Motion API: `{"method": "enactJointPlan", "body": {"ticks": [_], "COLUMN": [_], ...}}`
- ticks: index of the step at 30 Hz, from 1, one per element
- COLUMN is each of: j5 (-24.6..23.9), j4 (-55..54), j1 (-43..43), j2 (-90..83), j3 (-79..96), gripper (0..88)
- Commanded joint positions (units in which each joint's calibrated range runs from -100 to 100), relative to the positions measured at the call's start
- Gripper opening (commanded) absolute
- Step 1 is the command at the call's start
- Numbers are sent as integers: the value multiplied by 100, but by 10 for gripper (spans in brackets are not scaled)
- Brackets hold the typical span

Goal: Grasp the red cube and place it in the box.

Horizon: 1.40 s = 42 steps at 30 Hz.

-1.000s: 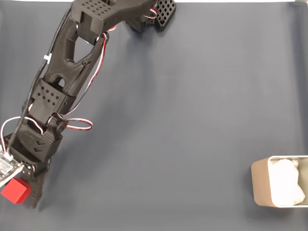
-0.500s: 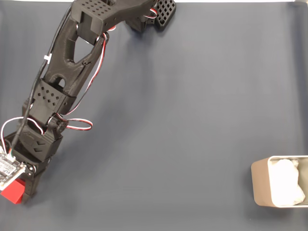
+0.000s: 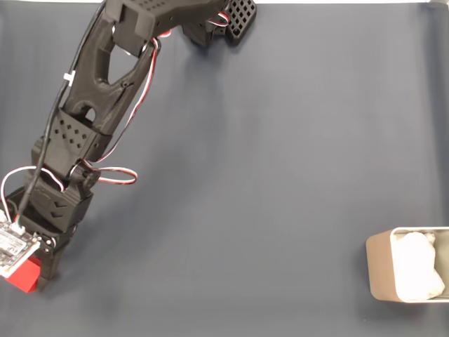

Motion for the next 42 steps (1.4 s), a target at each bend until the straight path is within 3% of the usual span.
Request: {"method": "enactJointPlan", "body": {"ticks": [1, 10, 23, 42], "j5": [15, -39, -24, 78], "j4": [84, 535, 625, 780], "j1": [-181, -835, -2454, -4350], "j2": [-967, -2709, -4979, -5274], "j3": [158, 1453, 3287, 3306], "gripper": [3, 1, 2, 3]}}
